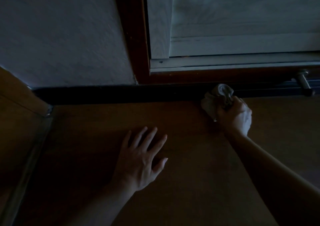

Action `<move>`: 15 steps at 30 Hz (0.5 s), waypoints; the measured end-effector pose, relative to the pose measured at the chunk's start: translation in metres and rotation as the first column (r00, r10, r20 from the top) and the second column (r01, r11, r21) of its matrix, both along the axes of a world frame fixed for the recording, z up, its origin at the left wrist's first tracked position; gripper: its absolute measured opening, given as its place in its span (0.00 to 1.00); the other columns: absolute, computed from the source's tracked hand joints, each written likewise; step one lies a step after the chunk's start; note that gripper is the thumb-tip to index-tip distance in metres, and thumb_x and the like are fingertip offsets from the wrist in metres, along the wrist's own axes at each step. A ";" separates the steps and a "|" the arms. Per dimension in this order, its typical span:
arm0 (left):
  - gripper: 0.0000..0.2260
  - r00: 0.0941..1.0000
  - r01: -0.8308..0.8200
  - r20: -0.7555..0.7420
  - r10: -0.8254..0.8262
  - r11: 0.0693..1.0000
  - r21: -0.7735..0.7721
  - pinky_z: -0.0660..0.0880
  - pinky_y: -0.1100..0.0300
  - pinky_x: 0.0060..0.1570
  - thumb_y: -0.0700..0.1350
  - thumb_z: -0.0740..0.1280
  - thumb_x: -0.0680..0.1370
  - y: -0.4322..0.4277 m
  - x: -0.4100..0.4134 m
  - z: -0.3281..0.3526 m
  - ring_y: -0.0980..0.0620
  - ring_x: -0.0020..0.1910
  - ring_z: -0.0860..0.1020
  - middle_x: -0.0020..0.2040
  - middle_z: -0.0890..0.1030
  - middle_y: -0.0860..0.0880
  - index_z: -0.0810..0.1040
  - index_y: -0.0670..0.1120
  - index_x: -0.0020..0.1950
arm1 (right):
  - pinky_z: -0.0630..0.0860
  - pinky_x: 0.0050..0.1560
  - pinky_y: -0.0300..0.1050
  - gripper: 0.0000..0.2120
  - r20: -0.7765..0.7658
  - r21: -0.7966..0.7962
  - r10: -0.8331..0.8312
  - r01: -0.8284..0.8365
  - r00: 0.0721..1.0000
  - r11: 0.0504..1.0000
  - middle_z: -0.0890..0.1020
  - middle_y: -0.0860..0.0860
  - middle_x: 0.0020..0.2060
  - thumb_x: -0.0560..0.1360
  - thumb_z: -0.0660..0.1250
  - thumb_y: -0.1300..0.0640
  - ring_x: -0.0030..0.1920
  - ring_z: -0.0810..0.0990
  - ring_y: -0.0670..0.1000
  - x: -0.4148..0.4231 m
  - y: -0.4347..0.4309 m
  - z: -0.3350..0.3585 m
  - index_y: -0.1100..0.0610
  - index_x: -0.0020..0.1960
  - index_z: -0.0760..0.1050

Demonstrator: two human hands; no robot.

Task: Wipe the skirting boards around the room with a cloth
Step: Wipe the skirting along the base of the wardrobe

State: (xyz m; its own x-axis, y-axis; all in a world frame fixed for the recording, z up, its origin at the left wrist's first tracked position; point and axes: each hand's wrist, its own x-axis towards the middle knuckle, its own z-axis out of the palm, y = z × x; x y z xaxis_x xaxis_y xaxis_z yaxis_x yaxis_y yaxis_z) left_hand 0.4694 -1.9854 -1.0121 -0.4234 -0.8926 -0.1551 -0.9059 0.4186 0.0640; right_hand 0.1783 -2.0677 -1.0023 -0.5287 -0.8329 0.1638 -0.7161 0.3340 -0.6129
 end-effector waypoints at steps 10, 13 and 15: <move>0.28 1.000 -0.003 0.016 0.003 1.000 0.002 0.61 0.35 0.72 0.67 0.49 0.80 0.000 -0.002 -0.001 0.44 0.78 0.61 0.80 0.63 0.50 0.61 0.60 0.79 | 0.73 0.58 0.57 0.14 0.006 -0.030 0.002 -0.002 1.000 1.000 0.81 0.55 0.51 0.74 0.65 0.47 0.57 0.78 0.58 -0.002 0.003 0.006 0.56 0.52 0.77; 0.28 1.000 -0.005 0.022 0.005 1.000 0.010 0.62 0.35 0.72 0.67 0.50 0.80 -0.001 -0.002 0.000 0.44 0.78 0.63 0.79 0.65 0.50 0.61 0.60 0.79 | 0.73 0.57 0.55 0.28 0.018 -0.022 0.091 -0.090 0.996 0.996 0.81 0.54 0.51 0.69 0.58 0.35 0.56 0.78 0.56 0.026 0.001 0.013 0.57 0.51 0.78; 0.28 1.000 -0.011 0.024 0.011 1.000 0.021 0.62 0.35 0.72 0.67 0.50 0.80 -0.001 -0.002 0.001 0.44 0.77 0.63 0.79 0.65 0.50 0.61 0.61 0.79 | 0.73 0.53 0.52 0.34 0.012 -0.015 0.182 -0.182 0.983 0.983 0.80 0.53 0.49 0.65 0.53 0.30 0.53 0.78 0.55 0.043 -0.002 0.016 0.57 0.51 0.78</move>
